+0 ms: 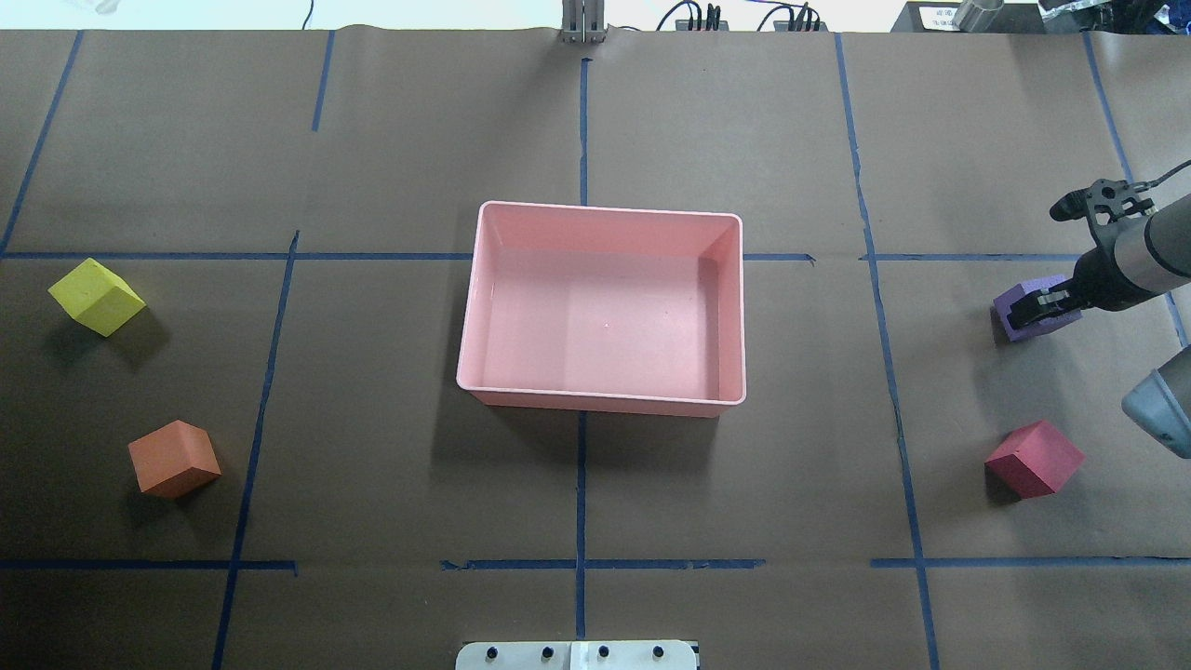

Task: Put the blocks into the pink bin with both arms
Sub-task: 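Carry the purple cube into the pink bin and release it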

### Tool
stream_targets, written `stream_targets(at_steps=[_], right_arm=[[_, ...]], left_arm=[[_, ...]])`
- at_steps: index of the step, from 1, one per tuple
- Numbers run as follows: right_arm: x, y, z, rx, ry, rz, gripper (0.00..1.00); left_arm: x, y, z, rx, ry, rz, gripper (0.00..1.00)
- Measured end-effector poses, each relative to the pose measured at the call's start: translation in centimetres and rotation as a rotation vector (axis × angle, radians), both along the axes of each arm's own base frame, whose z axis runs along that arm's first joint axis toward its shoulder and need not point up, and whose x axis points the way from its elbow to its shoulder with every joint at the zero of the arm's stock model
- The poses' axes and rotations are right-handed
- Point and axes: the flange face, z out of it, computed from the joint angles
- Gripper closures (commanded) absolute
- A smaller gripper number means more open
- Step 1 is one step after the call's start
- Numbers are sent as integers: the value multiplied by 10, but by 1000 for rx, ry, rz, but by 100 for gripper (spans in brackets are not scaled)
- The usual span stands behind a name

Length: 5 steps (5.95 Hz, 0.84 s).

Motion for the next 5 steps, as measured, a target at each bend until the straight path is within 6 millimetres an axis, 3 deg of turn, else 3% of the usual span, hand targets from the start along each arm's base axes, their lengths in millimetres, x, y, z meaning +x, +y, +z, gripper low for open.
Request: stream_targets(at_steps=[1,2,3,4,5], right_arm=[[-1,-11,-32,11,-22,13,73],[-6,-26,-88,-12,-44,42,73],[-23,-44,-161,-66,-65,89,73],[-55,-51,-232,-135,-94,139,73],[-101,-45,-292,-197,-124,188,73]], left_arm=[[0,0,0,2,0,0,0],[0,0,-2,5,0,0,0],[0,-1,-4,11,1,-1,0],[0,-1,-8,19,1,0,0],[0,-3,-11,26,1,0,0]])
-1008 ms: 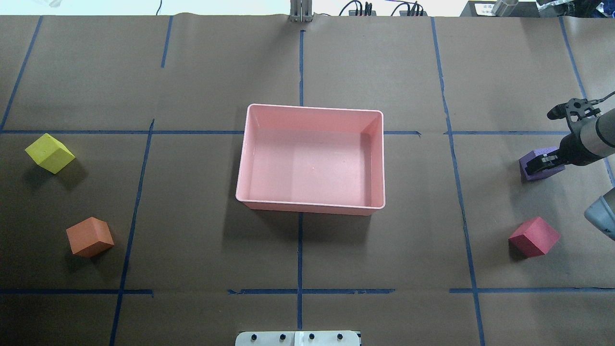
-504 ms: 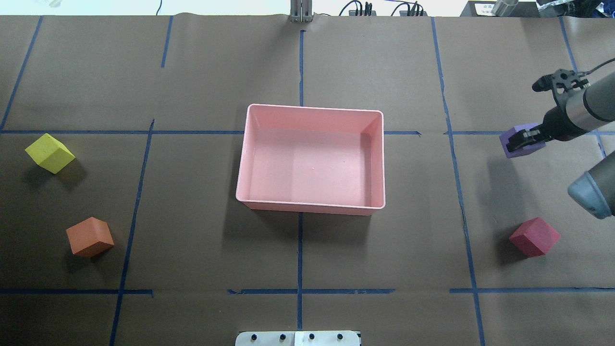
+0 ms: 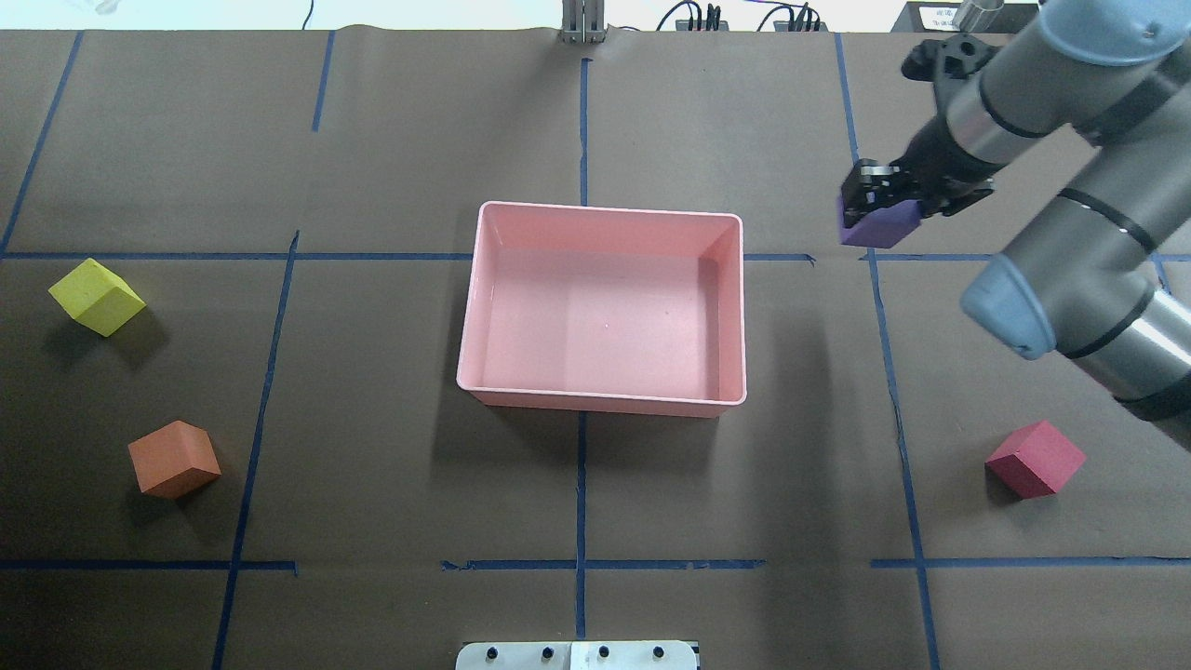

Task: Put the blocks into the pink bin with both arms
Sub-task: 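Carry the purple cube into the pink bin and release it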

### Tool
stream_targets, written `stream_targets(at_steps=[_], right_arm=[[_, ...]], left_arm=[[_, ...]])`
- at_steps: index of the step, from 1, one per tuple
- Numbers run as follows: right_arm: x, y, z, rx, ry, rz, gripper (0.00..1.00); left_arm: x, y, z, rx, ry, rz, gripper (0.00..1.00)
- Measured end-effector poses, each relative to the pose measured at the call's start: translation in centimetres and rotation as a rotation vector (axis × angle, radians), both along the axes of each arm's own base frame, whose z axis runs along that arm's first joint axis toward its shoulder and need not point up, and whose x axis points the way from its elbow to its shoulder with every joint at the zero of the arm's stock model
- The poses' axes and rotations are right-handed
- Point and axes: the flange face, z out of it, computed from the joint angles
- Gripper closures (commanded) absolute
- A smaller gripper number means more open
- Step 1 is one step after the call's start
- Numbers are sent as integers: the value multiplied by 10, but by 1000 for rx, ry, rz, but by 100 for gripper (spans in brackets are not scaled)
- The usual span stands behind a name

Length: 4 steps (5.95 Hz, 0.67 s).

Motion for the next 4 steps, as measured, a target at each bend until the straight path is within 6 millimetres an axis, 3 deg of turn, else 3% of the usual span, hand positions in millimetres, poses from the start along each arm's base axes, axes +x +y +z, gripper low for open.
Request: stream_targets(at_steps=[1,2,3,4], right_arm=[[-56,16,-52,-43,-10,53,57],[-106,39,-87,-67,2,102,38],[-139,58,-109,-83,6,138,1],[-155,67,-121,-93,2,153,0]], left_arm=[[3,-3,-4,9,0,5,0],[8,-13,-13,37,2,14,0],[12,-26,-26,79,5,21,0],[16,-36,-37,139,8,28,0]])
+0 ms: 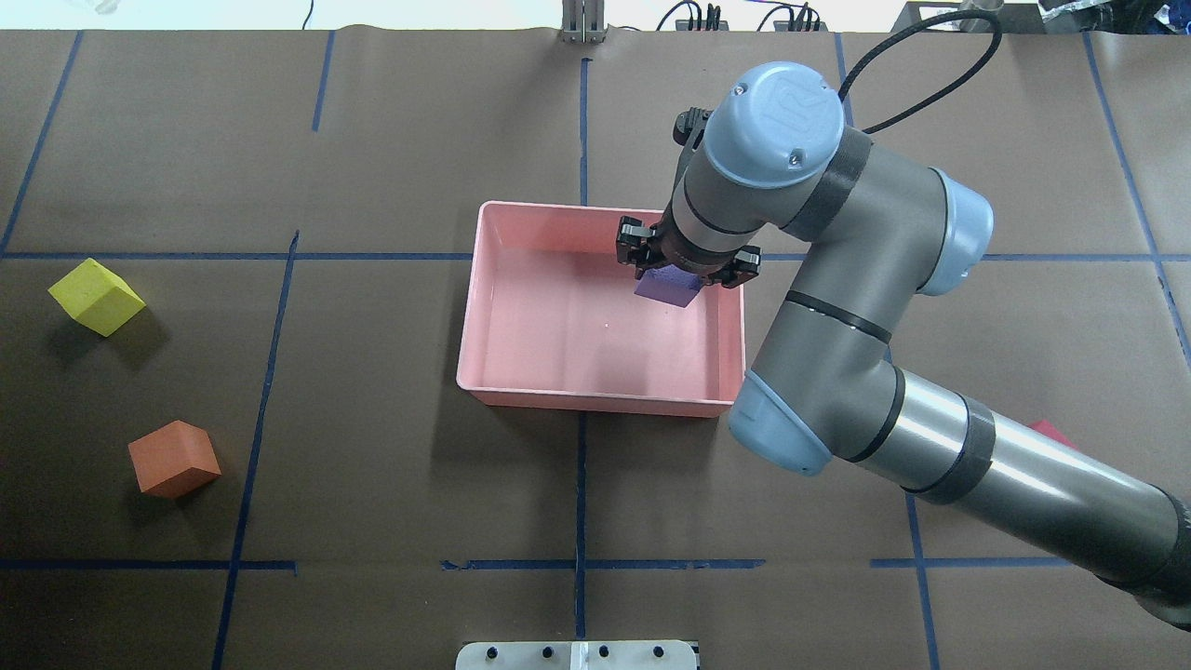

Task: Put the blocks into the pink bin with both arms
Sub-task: 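Carry the purple cube into the pink bin and release it, then lower the left gripper onto the yellow cube while the right gripper withdraws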

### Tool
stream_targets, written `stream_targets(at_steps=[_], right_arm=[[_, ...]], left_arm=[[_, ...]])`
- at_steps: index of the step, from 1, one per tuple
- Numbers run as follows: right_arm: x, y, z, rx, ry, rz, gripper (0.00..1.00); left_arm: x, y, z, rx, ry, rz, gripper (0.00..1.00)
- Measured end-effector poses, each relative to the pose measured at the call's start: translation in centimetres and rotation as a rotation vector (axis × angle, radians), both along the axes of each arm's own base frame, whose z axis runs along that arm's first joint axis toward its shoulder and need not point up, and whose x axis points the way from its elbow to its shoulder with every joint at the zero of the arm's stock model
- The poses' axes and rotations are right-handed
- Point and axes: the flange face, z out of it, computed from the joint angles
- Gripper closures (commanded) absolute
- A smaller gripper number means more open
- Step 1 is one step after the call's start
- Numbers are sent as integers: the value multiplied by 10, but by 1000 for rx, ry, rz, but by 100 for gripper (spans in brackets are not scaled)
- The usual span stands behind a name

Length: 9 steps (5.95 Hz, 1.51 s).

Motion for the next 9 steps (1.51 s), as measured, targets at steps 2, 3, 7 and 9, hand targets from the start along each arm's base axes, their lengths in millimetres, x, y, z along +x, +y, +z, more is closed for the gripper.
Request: stream_targets(at_steps=[2,3,7,9], right_arm=[[7,-9,-1,1,11,-24,0],[32,-29,6,14,22,-77,0],[239,-98,161,194,98,-310,0],[350,-95,250,290,140,-407,0]], left_arm=[[25,-29,-22,115,14,30,0],[41,-41,-26,125,20,45,0],[143,-81,13,244,62,181,0],[185,-77,8,201,120,116,0]])
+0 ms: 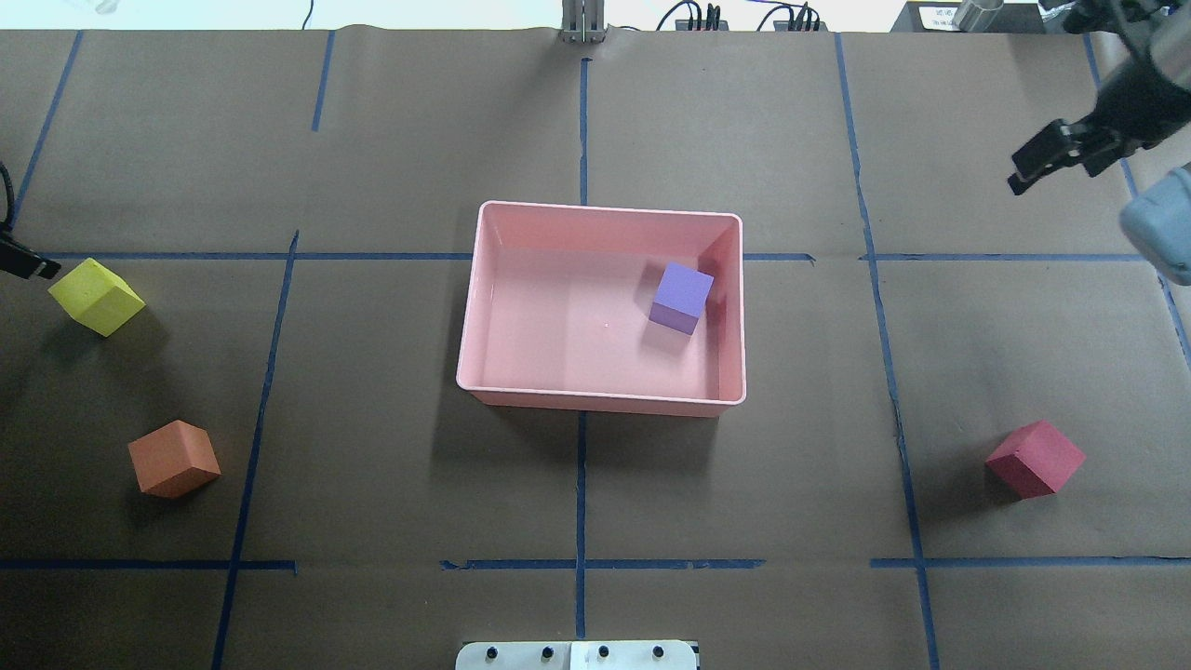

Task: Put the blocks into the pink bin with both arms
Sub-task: 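Lower the left gripper onto the yellow cube while the right gripper withdraws, then grasp the yellow cube with the left gripper and lift it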

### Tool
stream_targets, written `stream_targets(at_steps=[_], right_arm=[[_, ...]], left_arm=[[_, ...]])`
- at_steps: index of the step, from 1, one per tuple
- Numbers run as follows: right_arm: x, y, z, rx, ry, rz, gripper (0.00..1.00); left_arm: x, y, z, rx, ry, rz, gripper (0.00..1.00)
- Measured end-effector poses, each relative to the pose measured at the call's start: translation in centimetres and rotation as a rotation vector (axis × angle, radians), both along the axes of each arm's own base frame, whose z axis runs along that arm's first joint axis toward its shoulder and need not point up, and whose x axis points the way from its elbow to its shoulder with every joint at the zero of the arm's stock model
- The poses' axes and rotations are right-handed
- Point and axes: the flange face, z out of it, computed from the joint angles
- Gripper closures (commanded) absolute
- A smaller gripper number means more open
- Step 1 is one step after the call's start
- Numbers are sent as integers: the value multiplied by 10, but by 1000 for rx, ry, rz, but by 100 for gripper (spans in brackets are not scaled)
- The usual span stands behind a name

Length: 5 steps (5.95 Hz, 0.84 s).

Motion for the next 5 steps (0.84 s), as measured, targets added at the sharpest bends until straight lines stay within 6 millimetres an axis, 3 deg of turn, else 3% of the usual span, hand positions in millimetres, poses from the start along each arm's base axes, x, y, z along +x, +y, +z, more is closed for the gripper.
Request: stream_targets(at_steps=[1,3,5], right_arm=[[28,7,24,23,11,-27,0],[43,14,42,33,18,-45,0],[45,17,50,25,23,-47,0]], left_arm=[[25,7,-4,-23,24,-4,0],[47,15,-1,-40,32,12,0],[58,20,2,-54,29,27,24]])
